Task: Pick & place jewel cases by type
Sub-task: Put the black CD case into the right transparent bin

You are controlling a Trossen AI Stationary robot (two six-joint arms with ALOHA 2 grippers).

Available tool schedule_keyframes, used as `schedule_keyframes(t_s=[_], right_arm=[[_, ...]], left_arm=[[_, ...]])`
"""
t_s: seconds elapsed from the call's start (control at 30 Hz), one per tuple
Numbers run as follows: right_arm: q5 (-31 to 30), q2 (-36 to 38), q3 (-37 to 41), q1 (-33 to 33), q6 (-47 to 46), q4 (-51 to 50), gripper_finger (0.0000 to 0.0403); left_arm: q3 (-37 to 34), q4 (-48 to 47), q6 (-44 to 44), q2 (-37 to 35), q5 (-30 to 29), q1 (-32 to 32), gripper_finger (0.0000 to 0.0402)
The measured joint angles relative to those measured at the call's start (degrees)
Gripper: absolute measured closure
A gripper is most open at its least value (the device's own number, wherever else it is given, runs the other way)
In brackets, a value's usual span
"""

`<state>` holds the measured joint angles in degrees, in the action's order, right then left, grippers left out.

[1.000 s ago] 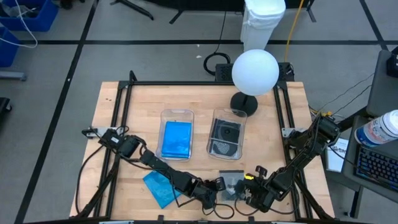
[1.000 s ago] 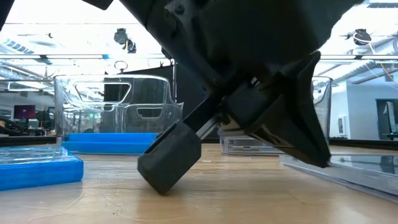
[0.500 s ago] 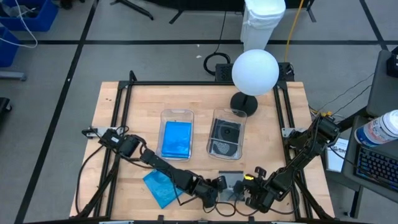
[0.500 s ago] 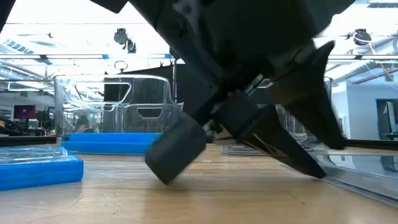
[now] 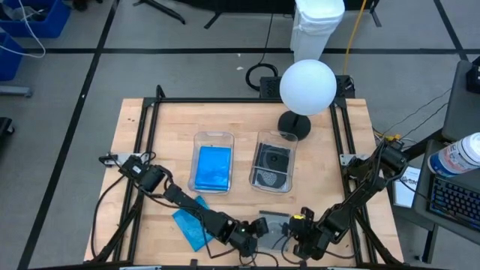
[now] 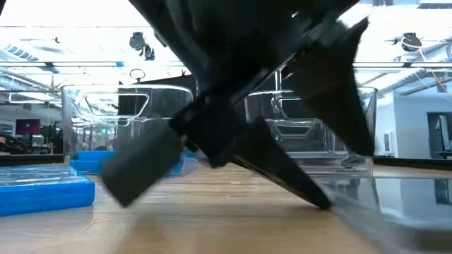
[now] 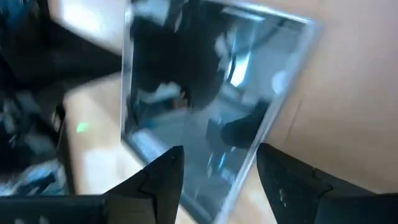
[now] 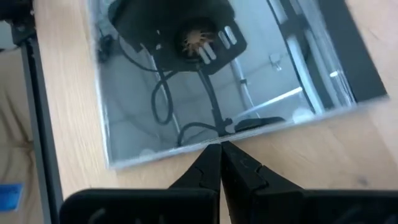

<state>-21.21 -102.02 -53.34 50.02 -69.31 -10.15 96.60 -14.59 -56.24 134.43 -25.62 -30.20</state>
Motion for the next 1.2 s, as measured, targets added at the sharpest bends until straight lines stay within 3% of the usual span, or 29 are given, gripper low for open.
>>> schedule_keyframes(t_s=[0.07,0.2,0.37,0.53,0.63,0.73,1.03,1.2], right_arm=[[-0.17,-0.08,0.00,0.19,-0.42,0.27,0.0399],[-0.27,0.07,0.00,0.19,-0.10,0.59,0.0399],[0.12,0.31,0.09,0.18,1.36,1.93,0.0399],[1.70,0.92,0.11,0.24,0.26,0.21,0.0401],[1.84,1.29,0.11,0.22,-1.58,-2.46,0.0402],[2.88,1.63,0.11,0.24,-2.71,-4.31,0.0402],[2.66,6.36,0.20,0.30,-3.47,-9.33,0.0402],[-1.51,8.66,0.20,-0.17,-3.65,-15.38,0.0403]], left_arm=[[-0.09,-2.15,-0.29,-0.31,-3.56,-0.08,0.0196],[-0.21,-6.14,0.24,-1.12,-3.32,0.43,0.0205],[-0.26,-6.59,2.41,-1.67,1.52,0.83,0.0215],[-0.24,-4.07,2.22,-1.86,10.98,0.59,0.0215],[-0.28,-1.66,2.05,-1.75,12.63,-0.22,0.0215],[-0.35,-1.07,0.75,-1.68,9.22,-1.35,0.0215],[-0.46,-4.96,-2.34,-1.84,-8.40,-3.00,0.0215],[-0.37,-9.86,0.02,-2.11,-3.95,0.20,0.0215]])
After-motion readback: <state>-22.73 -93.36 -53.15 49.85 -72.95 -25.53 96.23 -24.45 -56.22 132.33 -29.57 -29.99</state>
